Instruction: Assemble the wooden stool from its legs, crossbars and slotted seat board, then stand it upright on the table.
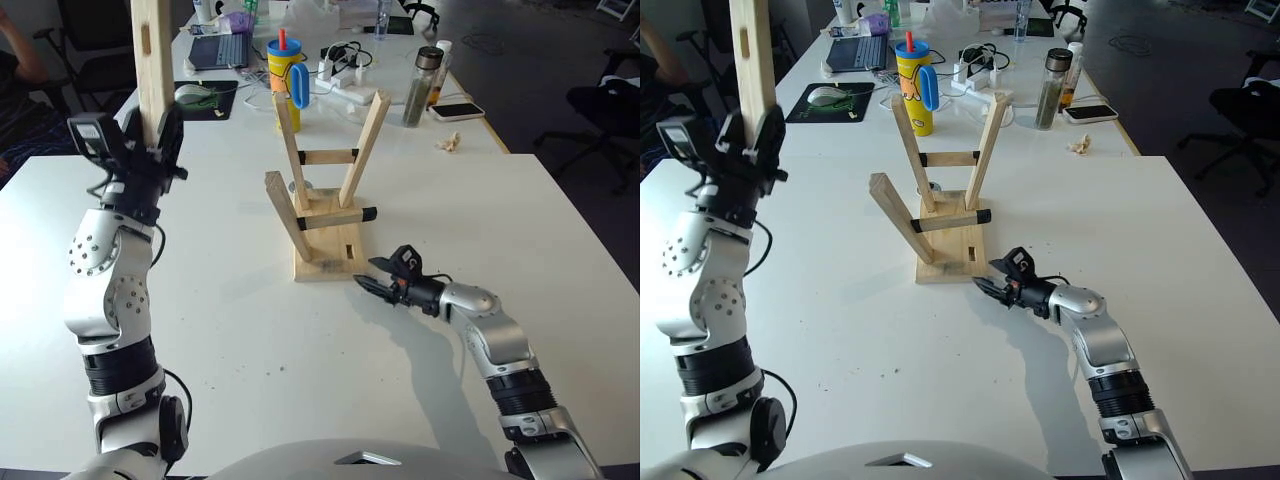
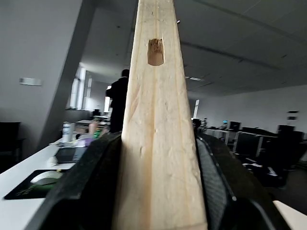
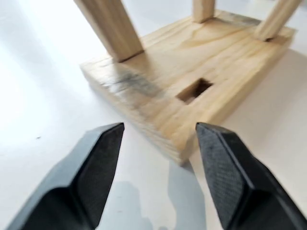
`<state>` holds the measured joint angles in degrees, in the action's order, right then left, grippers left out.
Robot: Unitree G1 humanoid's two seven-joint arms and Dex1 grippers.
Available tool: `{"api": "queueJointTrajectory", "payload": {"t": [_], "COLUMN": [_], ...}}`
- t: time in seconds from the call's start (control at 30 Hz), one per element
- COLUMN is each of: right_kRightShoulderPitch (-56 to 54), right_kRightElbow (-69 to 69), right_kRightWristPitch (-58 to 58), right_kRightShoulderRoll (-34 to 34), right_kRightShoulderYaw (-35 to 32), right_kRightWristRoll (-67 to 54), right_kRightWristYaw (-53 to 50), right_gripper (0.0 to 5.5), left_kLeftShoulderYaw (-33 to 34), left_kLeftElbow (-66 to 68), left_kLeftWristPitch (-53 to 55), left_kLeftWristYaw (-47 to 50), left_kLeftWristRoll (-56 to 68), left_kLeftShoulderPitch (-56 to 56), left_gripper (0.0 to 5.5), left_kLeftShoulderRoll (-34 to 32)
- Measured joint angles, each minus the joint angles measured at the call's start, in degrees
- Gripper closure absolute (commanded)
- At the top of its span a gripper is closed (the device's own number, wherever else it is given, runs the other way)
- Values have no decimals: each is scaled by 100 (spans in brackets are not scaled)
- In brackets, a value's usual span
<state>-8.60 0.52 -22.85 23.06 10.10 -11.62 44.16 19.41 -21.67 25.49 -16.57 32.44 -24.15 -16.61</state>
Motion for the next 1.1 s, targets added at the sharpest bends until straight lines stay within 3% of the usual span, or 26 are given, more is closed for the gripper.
{"api": "queueJointTrajectory", "payload": {"t": [0.13,0.27,0.57,0.7,0.87,1.1], "right_kRightShoulderPitch": [159,219,86,1,-428,-391], "right_kRightElbow": [106,240,213,-454,-1322,-885], "right_kRightWristPitch": [-72,-68,233,499,1103,894], "right_kRightShoulderRoll": [98,27,345,488,119,-155], "right_kRightShoulderYaw": [559,632,-422,-233,160,521], "right_kRightWristRoll": [185,170,-43,251,484,507], "right_kRightWristYaw": [245,230,11,83,121,209], "right_gripper": [275,275,275,275,275,275], "left_kLeftShoulderYaw": [-154,-352,-727,-876,-1065,-1304], "left_kLeftElbow": [-261,-472,-831,-850,-768,-583], "left_kLeftWristPitch": [605,908,1018,1020,1029,1210], "left_kLeftWristYaw": [-165,-135,177,213,59,-389], "left_kLeftWristRoll": [928,1436,1813,1841,1912,1990], "left_kLeftShoulderPitch": [-280,-416,-349,-322,-302,-176], "left_gripper": [342,342,342,342,342,342], "left_kLeftShoulderRoll": [-23,-25,181,213,213,55]}}
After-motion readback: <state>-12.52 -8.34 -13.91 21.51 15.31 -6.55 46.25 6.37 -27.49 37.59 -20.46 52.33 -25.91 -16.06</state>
